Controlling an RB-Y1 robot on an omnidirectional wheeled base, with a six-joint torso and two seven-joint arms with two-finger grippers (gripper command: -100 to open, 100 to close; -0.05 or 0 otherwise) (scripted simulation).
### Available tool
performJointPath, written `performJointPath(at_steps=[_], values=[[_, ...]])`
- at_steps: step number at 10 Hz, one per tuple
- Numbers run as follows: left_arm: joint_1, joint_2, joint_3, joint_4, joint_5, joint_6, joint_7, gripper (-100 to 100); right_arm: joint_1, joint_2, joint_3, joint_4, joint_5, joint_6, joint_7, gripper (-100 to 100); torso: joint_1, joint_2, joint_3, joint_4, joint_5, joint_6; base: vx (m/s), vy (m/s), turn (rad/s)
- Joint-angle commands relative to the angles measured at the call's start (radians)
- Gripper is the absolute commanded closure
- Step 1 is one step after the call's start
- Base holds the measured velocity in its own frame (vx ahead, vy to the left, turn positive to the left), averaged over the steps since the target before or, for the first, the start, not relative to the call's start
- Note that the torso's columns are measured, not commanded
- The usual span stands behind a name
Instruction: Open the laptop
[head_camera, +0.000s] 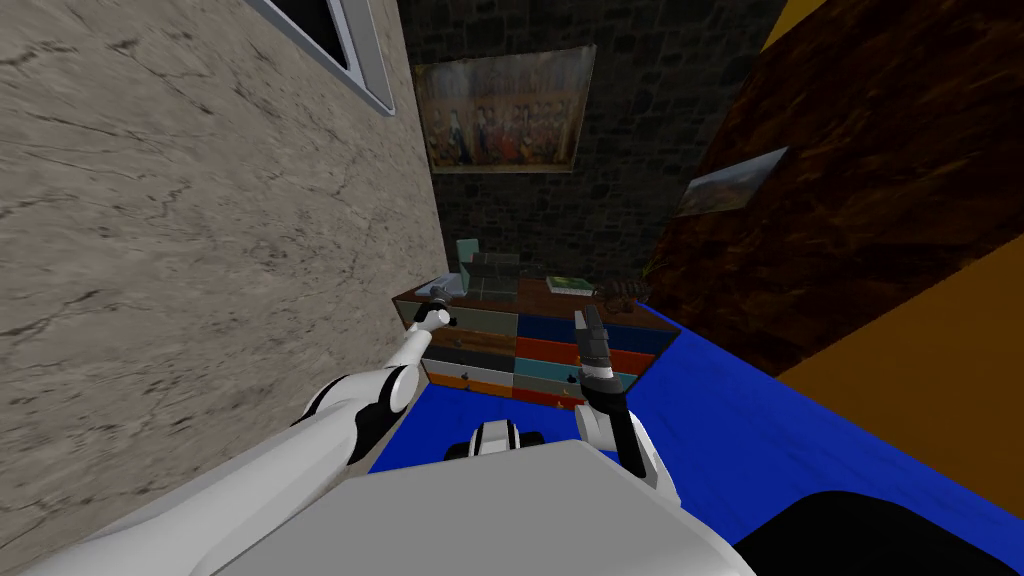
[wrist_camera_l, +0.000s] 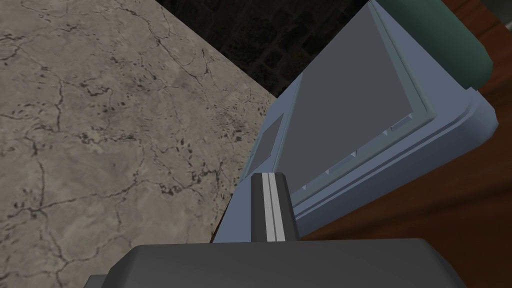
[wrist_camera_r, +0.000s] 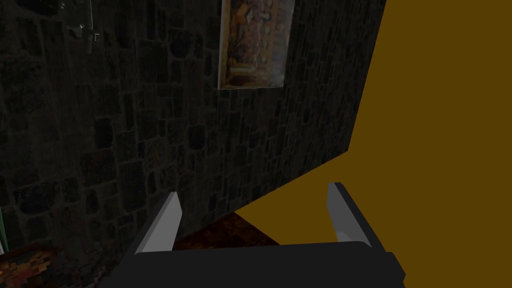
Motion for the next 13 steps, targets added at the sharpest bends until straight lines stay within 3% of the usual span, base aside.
performJointPath(at_steps=[1, 2, 3, 4, 5, 7, 8, 13], values=[[-0.016, -0.03, -0.059, 0.014, 0.0, -0.005, 0.027, 100, 0.0, 0.0, 0.0, 0.0, 0.0, 0.0, 0.0, 0, 0.001, 0.002, 0.001, 0.001, 0.0, 0.001, 0.04, -0.027, 0.254], [-0.01, -0.058, -0.089, -0.011, 0.0, 0.008, 0.036, 100, 0.0, 0.0, 0.0, 0.0, 0.0, 0.0, 0.0, 0, 0.001, 0.002, 0.002, 0.001, 0.0, 0.0, 0.059, -0.032, 0.404], [-0.01, -0.058, -0.089, 0.012, 0.0, 0.008, 0.036, 100, 0.0, 0.0, 0.0, 0.0, 0.0, 0.0, 0.0, 0, 0.001, 0.001, 0.001, 0.001, 0.0, 0.0, 0.049, -0.038, 0.169], [-0.01, -0.058, -0.089, -0.004, 0.0, 0.008, 0.036, 100, 0.0, 0.0, 0.0, 0.0, 0.0, 0.0, 0.0, 0, 0.0, 0.001, 0.001, 0.0, 0.0, 0.001, 0.02, -0.028, -0.005], [-0.005, -0.086, -0.118, -0.036, 0.0, 0.02, 0.045, 100, 0.0, 0.0, 0.0, 0.0, 0.0, 0.0, 0.0, 0, 0.0, 0.003, 0.002, 0.001, 0.0, 0.001, 0.028, -0.024, 0.249], [-0.003, -0.081, -0.114, -0.036, 0.0, 0.019, 0.045, 100, 0.0, 0.0, 0.0, 0.0, 0.0, 0.0, 0.0, 0, 0.0, 0.002, 0.001, 0.0, 0.0, 0.001, 0.02, -0.022, 0.093], [-0.02, -0.078, -0.113, -0.037, 0.006, 0.052, 0.051, -100, 0.0, 0.0, 0.0, 0.0, 0.0, 0.0, 0.0, 0, 0.001, 0.002, 0.001, 0.001, 0.0, 0.001, 0.004, -0.003, -0.019], [-0.071, -0.067, -0.113, -0.024, 0.022, 0.131, 0.073, -100, 0.0, 0.0, 0.0, 0.0, 0.0, 0.0, 0.0, 0, 0.0, 0.001, 0.001, 0.0, 0.0, 0.0, 0.002, 0.002, -0.014]])
